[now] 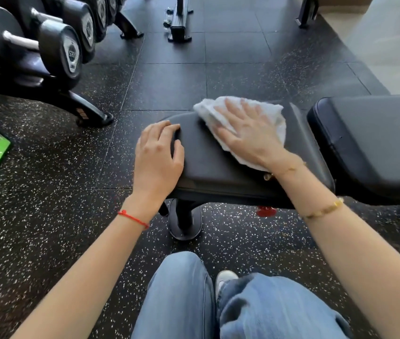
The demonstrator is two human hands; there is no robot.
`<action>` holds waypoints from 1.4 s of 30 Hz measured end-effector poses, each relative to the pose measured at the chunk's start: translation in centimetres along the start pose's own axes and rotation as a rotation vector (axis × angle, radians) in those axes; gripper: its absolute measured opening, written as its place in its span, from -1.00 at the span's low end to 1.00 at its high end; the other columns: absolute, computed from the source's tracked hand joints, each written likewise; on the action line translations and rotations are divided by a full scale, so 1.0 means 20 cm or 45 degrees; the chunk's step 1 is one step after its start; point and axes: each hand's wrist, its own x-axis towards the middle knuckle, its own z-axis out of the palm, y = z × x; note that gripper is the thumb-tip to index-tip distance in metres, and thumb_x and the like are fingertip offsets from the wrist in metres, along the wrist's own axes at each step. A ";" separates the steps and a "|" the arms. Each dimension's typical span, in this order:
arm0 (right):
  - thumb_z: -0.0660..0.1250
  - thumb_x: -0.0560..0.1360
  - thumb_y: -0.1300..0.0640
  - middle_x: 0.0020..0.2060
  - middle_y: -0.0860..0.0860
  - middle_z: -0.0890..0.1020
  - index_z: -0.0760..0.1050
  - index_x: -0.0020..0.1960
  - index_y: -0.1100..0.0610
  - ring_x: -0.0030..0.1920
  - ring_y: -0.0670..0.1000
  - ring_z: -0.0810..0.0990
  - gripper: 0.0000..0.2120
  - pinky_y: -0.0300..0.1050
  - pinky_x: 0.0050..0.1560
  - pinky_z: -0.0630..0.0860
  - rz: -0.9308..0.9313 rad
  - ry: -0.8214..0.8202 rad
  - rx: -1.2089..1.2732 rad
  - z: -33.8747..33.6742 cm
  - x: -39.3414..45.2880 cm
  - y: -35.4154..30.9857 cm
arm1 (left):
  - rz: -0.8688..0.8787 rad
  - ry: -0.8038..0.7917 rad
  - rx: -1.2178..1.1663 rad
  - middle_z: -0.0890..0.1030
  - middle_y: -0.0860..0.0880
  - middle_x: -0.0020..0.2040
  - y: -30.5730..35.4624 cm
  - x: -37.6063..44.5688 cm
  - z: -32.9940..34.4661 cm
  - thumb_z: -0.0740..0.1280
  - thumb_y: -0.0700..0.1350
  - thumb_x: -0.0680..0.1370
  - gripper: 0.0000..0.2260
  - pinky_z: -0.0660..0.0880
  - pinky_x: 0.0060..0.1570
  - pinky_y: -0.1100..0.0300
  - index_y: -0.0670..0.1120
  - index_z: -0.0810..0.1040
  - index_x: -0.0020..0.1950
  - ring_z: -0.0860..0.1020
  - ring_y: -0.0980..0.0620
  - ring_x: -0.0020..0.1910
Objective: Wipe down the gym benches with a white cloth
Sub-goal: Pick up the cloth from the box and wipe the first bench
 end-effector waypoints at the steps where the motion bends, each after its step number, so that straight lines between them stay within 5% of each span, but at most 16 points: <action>1: 0.03 0.67 -0.16 0.61 -0.09 0.05 0.07 0.59 -0.15 0.60 0.04 -0.08 -0.49 0.08 0.57 -0.20 -0.066 0.006 0.026 0.01 -0.04 0.01 | -0.029 0.003 -0.025 0.48 -0.09 0.37 0.01 0.00 0.00 0.24 -0.14 0.58 -0.66 0.23 0.46 0.00 -0.14 0.49 0.35 0.36 -0.09 0.40; 6: 0.09 0.65 -0.17 0.58 -0.18 0.09 0.10 0.55 -0.24 0.60 -0.09 -0.06 -0.52 -0.10 0.55 -0.24 -0.097 0.031 0.131 -0.04 -0.21 0.28 | -0.064 -0.011 0.067 0.40 -0.09 0.43 0.05 -0.04 0.02 0.25 -0.08 0.57 -0.59 0.17 0.49 -0.04 -0.11 0.43 0.41 0.29 -0.10 0.46; 10: 0.04 0.65 -0.19 0.58 -0.16 0.13 0.09 0.58 -0.14 0.60 -0.02 -0.05 -0.48 0.06 0.57 -0.15 0.018 -0.005 0.012 -0.07 0.09 0.25 | -0.082 -0.007 0.118 0.39 -0.08 0.44 0.07 -0.04 0.03 0.20 -0.01 0.56 -0.56 0.16 0.49 -0.05 -0.09 0.41 0.42 0.28 -0.10 0.47; 17: 0.01 0.62 -0.26 0.57 -0.18 0.18 0.14 0.56 -0.18 0.59 -0.05 0.01 -0.47 0.05 0.58 -0.14 -0.340 0.010 0.105 0.01 -0.02 0.09 | -0.075 0.011 0.109 0.40 -0.06 0.43 0.05 -0.04 0.03 0.19 0.05 0.54 -0.53 0.17 0.49 -0.06 -0.09 0.42 0.41 0.29 -0.09 0.46; 21: -0.04 0.58 -0.30 0.57 -0.15 0.19 0.11 0.56 -0.16 0.59 -0.04 0.04 -0.41 0.01 0.58 -0.13 -0.115 0.059 0.043 -0.07 -0.05 0.38 | -0.075 0.016 0.098 0.40 -0.05 0.43 0.05 -0.04 0.03 0.19 0.06 0.54 -0.54 0.16 0.50 -0.06 -0.07 0.42 0.41 0.28 -0.08 0.46; 24: 0.02 0.65 -0.22 0.56 -0.15 0.23 0.15 0.58 -0.08 0.59 -0.02 0.03 -0.46 0.07 0.57 -0.11 -0.014 0.008 -0.034 -0.05 0.17 0.28 | -0.085 0.023 0.106 0.40 -0.05 0.43 0.05 -0.04 0.04 0.18 0.06 0.54 -0.54 0.17 0.49 -0.06 -0.07 0.42 0.41 0.29 -0.08 0.46; 31: -0.03 0.60 -0.28 0.57 -0.21 0.13 0.13 0.56 -0.23 0.60 -0.08 -0.04 -0.46 0.05 0.58 -0.16 -0.348 -0.002 0.096 0.02 -0.12 0.07 | -0.068 0.005 0.115 0.40 -0.06 0.43 0.04 -0.04 0.03 0.18 0.06 0.54 -0.53 0.16 0.49 -0.04 -0.08 0.42 0.41 0.29 -0.09 0.46; 36: 0.01 0.67 -0.17 0.58 -0.10 0.17 0.12 0.57 -0.12 0.60 -0.03 0.02 -0.51 0.08 0.58 -0.09 -0.086 0.063 0.003 -0.07 -0.10 0.41 | -0.068 0.014 0.109 0.39 -0.05 0.44 0.05 -0.05 0.03 0.17 0.06 0.55 -0.54 0.15 0.50 -0.06 -0.08 0.42 0.42 0.28 -0.08 0.47; 42: 0.01 0.68 -0.13 0.56 -0.09 0.23 0.17 0.58 -0.03 0.59 -0.01 0.04 -0.51 0.07 0.57 -0.13 -0.027 0.012 -0.002 -0.04 0.14 0.23 | -0.052 0.001 0.122 0.39 -0.06 0.43 0.05 -0.05 0.04 0.15 0.06 0.55 -0.53 0.14 0.50 -0.06 -0.08 0.41 0.42 0.28 -0.09 0.47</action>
